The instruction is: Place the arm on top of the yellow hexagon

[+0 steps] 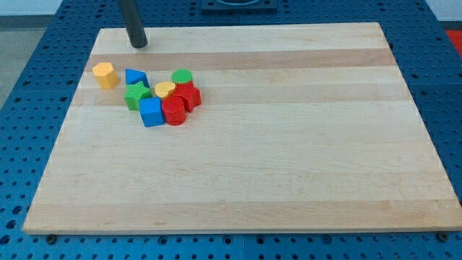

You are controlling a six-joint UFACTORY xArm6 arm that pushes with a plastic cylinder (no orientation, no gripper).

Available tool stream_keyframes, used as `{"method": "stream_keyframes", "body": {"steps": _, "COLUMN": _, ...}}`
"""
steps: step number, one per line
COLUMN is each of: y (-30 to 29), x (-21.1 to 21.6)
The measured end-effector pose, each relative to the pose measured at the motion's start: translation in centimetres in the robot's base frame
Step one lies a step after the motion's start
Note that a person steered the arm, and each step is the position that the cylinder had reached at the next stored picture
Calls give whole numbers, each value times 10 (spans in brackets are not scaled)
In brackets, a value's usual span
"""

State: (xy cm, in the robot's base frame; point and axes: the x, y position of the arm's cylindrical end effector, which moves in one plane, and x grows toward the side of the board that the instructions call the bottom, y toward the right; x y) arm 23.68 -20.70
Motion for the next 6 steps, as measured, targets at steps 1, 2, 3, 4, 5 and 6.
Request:
{"method": "stream_keyframes", "body": {"steps": 1, "y": -47, "x": 8}}
{"method": "stream_keyframes", "body": {"steps": 2, "y": -96, "x": 16}}
{"method": "stream_keyframes", "body": {"steps": 3, "y": -98, "x": 17}}
{"method": "stream_keyframes", "body": {"steps": 4, "y": -94, "x": 26}}
{"method": "stream_keyframes", "body": {"steps": 5, "y": -62, "x": 100}}
{"method": "stream_keyframes", "body": {"steps": 6, "y": -61, "x": 103}}
